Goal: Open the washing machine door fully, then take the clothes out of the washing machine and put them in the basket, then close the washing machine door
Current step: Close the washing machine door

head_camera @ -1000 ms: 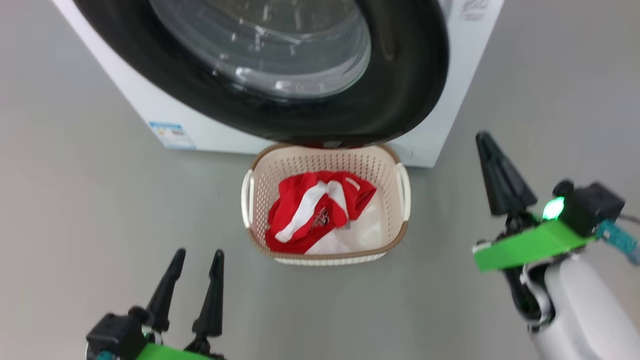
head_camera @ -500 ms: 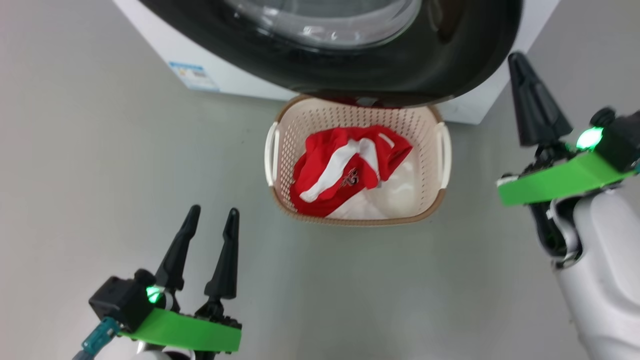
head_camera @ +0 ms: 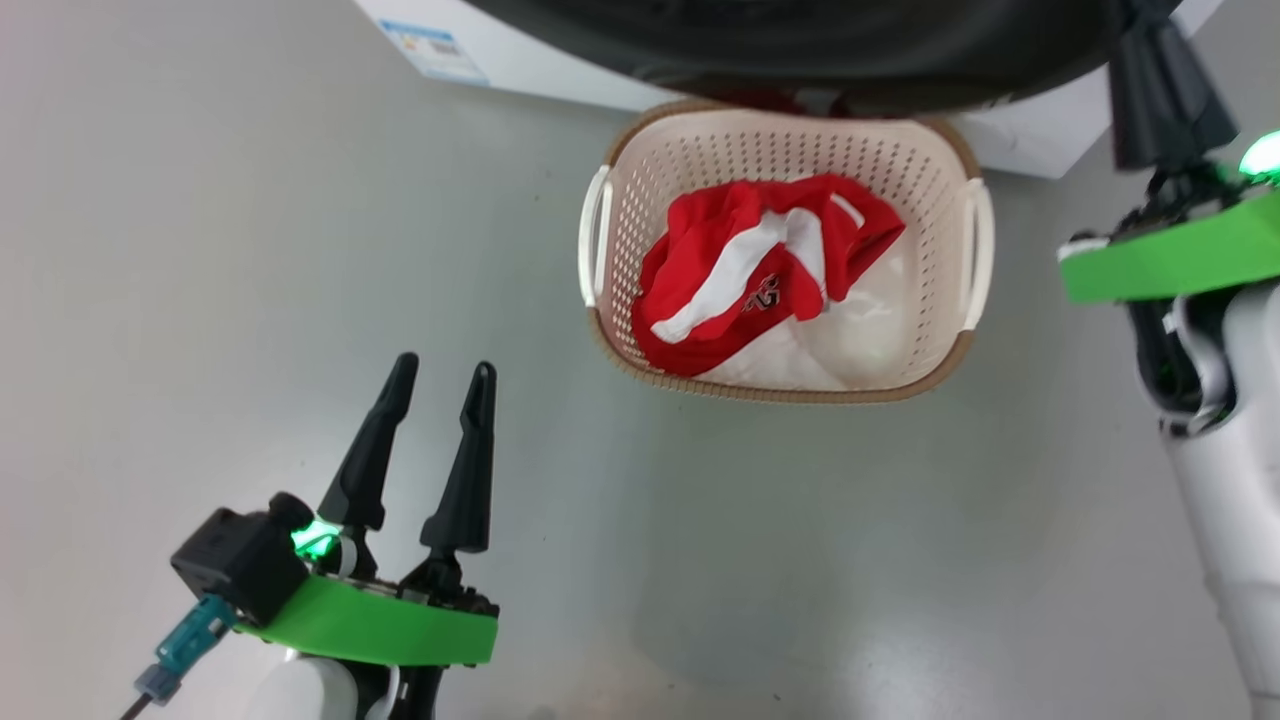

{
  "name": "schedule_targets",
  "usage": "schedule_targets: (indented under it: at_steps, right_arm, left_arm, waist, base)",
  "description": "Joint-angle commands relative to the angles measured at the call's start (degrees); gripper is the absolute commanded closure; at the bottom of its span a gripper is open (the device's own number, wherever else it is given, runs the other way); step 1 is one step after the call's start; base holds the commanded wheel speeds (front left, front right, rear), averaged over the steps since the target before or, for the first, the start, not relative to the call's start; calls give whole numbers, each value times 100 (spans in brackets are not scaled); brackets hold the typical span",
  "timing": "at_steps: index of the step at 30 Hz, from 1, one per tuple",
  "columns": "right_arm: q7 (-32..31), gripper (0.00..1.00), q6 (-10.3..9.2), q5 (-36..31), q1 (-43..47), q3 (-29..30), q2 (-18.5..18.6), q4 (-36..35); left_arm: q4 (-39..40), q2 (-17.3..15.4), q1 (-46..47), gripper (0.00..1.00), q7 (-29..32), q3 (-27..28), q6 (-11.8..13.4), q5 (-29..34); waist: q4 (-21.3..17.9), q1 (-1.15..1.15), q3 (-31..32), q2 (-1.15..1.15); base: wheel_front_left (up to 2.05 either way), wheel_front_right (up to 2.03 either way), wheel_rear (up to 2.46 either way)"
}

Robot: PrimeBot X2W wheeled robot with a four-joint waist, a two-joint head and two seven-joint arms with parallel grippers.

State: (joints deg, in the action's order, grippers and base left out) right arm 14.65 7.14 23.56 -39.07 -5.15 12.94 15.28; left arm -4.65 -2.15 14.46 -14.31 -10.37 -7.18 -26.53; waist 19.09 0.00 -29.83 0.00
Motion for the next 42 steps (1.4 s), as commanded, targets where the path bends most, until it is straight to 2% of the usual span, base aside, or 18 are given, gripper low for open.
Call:
schedule_targets:
  at_steps: [1, 18, 28, 29, 30, 31, 32, 33, 42]
  right_arm:
    - [35, 100, 35, -26, -165, 2, -17, -140]
    - [35, 100, 35, -71, -1079, 498, -145, -94]
    - [35, 100, 35, -18, -452, 99, -183, -55]
    - [35, 85, 35, -12, -351, 50, -193, -61]
    - [35, 65, 35, -8, -240, 16, -208, -73]
    - [35, 58, 35, 2, -125, -20, -227, -88]
    - [35, 25, 35, 7, -9, -67, -237, -96]
    - [35, 0, 35, 17, 105, -96, -255, -109]
    - [35, 0, 35, 32, 866, -282, -380, -87]
  left_arm:
    - [181, -73, 83, 0, -69, 172, -31, -59]
    - [270, -73, 345, 0, -69, 98, -31, -120]
    - [100, -73, 251, 0, -69, 129, -31, -28]
    - [76, -73, 232, 0, -69, 143, -31, -9]
    - [49, -73, 208, 0, -69, 156, -31, 13]
    - [23, -73, 182, 0, -69, 173, -31, 40]
    - [0, -73, 156, 0, -69, 190, -31, 70]
    - [-23, -73, 129, 0, -69, 209, -31, 102]
    - [-208, -73, -67, 0, -69, 390, -31, 377]
  waist:
    - [113, 0, -188, 0]
    - [151, 0, -531, 0]
    - [27, 0, -139, 0]
    - [5, 0, -78, 0]
    - [-19, 0, -8, 0]
    - [-47, 0, 61, 0]
    - [-75, 0, 128, 0]
    - [-108, 0, 194, 0]
    - [-408, 0, 651, 0]
  base:
    - [0, 0, 0]
    - [0, 0, 0]
    - [0, 0, 0]
    - [0, 0, 0]
    - [0, 0, 0]
    - [0, 0, 0]
    - [0, 0, 0]
    - [0, 0, 0]
    - [0, 0, 0]
